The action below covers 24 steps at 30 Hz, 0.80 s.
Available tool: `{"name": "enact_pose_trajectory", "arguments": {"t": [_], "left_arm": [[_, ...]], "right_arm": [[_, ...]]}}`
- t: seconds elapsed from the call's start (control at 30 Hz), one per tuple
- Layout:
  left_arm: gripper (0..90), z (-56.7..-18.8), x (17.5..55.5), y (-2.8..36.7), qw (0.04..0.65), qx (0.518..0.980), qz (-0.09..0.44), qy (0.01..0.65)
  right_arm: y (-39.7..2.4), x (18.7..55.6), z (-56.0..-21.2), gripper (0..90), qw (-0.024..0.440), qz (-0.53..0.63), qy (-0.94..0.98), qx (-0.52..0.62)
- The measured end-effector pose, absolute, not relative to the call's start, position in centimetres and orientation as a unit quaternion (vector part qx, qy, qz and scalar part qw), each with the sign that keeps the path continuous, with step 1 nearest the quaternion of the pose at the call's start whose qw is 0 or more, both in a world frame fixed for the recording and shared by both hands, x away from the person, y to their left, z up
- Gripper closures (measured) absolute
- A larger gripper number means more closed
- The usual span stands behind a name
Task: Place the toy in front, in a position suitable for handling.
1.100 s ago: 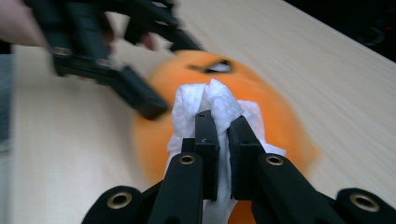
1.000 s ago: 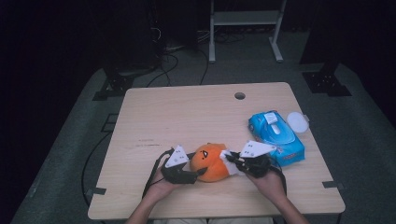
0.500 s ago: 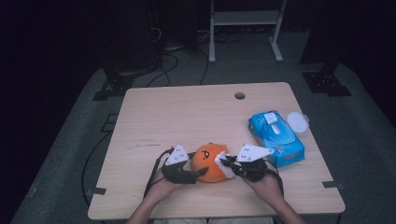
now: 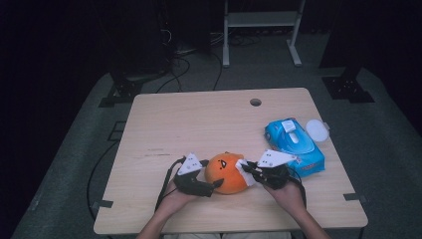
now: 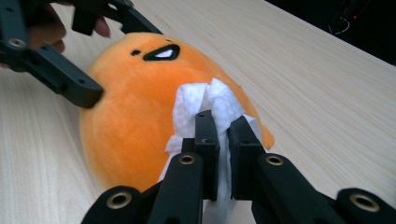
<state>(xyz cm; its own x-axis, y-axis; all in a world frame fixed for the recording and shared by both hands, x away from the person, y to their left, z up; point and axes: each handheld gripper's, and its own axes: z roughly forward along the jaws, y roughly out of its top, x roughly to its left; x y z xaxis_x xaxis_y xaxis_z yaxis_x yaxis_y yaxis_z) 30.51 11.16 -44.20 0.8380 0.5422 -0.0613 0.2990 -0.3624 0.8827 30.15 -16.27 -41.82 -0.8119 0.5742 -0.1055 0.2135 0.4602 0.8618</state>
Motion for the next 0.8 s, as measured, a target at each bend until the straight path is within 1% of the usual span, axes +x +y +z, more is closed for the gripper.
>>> {"name": "enact_pose_trajectory", "arguments": {"t": [0.07, 0.17, 0.3, 0.47, 0.5, 0.57, 0.63, 0.7, 0.73, 0.77, 0.8], "left_arm": [[29.7, -43.9, 30.1, 10.9, 0.501, 0.819, 0.135, 0.243], [34.4, -43.6, 29.2, 10.0, 0.488, 0.831, 0.165, 0.208], [36.6, -43.2, 28.3, 9.1, 0.476, 0.841, 0.192, 0.171], [36.8, -43.4, 28.0, 8.9, 0.475, 0.843, 0.198, 0.155], [35.3, -43.3, 28.1, 9.0, 0.474, 0.843, 0.197, 0.159], [26.0, -43.4, 28.5, 9.2, 0.486, 0.834, 0.184, 0.183], [17.4, -43.4, 29.0, 9.5, 0.496, 0.826, 0.16, 0.215], [10.2, -43.6, 29.7, 9.9, 0.503, 0.818, 0.128, 0.249], [10.4, -43.8, 29.9, 10.1, 0.506, 0.815, 0.114, 0.258], [12.5, -44.0, 30.0, 10.2, 0.506, 0.815, 0.106, 0.261], [15.3, -44.1, 30.0, 10.2, 0.502, 0.819, 0.108, 0.256]], "right_arm": [[-15.4, 29.6, -41.5, 83.6, 0.192, 0.47, 0.833, 0.22], [-13.6, 28.2, -41.0, 83.6, 0.185, 0.48, 0.837, 0.185], [-12.8, 27.5, -40.4, 83.7, 0.172, 0.501, 0.831, 0.171], [-15.5, 29.3, -40.3, 83.7, 0.201, 0.495, 0.816, 0.219], [-16.2, 29.8, -40.6, 83.7, 0.209, 0.482, 0.819, 0.229], [-17.3, 30.7, -41.6, 83.7, 0.205, 0.463, 0.826, 0.247], [-17.8, 31.2, -42.3, 83.8, 0.189, 0.457, 0.83, 0.258], [-17.7, 31.0, -42.2, 83.8, 0.188, 0.456, 0.833, 0.251], [-17.5, 30.8, -42.1, 83.8, 0.186, 0.457, 0.834, 0.246], [-17.2, 30.5, -42.0, 83.8, 0.187, 0.457, 0.836, 0.239], [-16.9, 30.2, -41.9, 83.8, 0.189, 0.457, 0.837, 0.233]]}}
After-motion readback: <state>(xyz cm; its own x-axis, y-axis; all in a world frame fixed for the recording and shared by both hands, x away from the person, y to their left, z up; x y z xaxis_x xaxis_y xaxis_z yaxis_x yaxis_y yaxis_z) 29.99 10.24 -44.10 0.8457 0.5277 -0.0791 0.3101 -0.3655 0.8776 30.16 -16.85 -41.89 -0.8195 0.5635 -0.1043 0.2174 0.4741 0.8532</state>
